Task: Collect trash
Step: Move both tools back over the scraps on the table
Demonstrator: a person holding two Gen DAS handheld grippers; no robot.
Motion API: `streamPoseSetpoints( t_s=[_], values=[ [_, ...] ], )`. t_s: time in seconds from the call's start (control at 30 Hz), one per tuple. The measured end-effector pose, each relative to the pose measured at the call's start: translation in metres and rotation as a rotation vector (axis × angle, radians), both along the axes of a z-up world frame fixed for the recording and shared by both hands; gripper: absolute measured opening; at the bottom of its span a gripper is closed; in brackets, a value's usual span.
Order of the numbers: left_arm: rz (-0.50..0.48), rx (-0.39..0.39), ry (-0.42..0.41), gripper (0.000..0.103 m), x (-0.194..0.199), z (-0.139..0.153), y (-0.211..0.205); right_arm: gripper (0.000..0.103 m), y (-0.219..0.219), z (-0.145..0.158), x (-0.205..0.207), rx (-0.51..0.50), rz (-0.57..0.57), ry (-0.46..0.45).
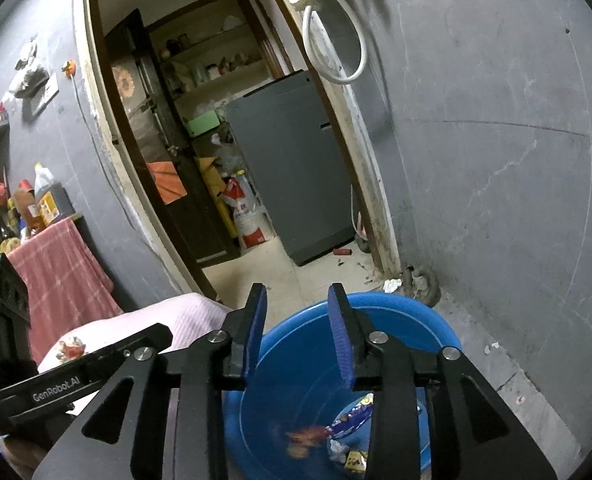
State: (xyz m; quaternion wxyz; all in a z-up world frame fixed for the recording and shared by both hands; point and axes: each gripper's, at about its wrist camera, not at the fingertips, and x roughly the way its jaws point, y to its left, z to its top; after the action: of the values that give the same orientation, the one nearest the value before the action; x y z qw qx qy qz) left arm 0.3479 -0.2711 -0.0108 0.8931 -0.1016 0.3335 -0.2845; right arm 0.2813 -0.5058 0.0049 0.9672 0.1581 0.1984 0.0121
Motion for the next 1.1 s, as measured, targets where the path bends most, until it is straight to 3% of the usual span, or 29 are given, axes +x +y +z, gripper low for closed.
streamPoseSetpoints(
  t_s=[0.1, 0.27, 0.33, 0.5, 0.57, 0.63, 1.1],
  values=[
    [0.025, -0.003, -0.03, 0.057, -0.005, 0.007, 0.006, 0.048, 0.0, 0.004, -0.004, -0.006, -0.003, -0.027],
    [0.083, -0.004, -0.115, 0.071, -0.019, 0.026, 0.023, 0.056, 0.011, 0.018, -0.01, -0.054, 0.001, -0.075],
    [0.117, 0.008, -0.158, 0.08, -0.025, 0.035, 0.033, 0.072, 0.016, 0.023, -0.013, -0.07, 0.008, -0.094],
    [0.198, 0.013, -0.25, 0.098, -0.041, 0.051, 0.055, 0.088, 0.031, 0.037, -0.023, -0.097, 0.031, -0.154],
    [0.249, 0.009, -0.285, 0.099, -0.049, 0.057, 0.07, 0.092, 0.037, 0.043, -0.026, -0.109, 0.039, -0.176],
    [0.275, 0.009, -0.3, 0.099, -0.054, 0.061, 0.083, 0.103, 0.044, 0.05, -0.029, -0.119, 0.051, -0.201],
    [0.402, 0.091, -0.426, 0.1, -0.091, 0.085, 0.163, 0.103, 0.133, 0.078, -0.036, -0.233, 0.225, -0.315]
  ],
)
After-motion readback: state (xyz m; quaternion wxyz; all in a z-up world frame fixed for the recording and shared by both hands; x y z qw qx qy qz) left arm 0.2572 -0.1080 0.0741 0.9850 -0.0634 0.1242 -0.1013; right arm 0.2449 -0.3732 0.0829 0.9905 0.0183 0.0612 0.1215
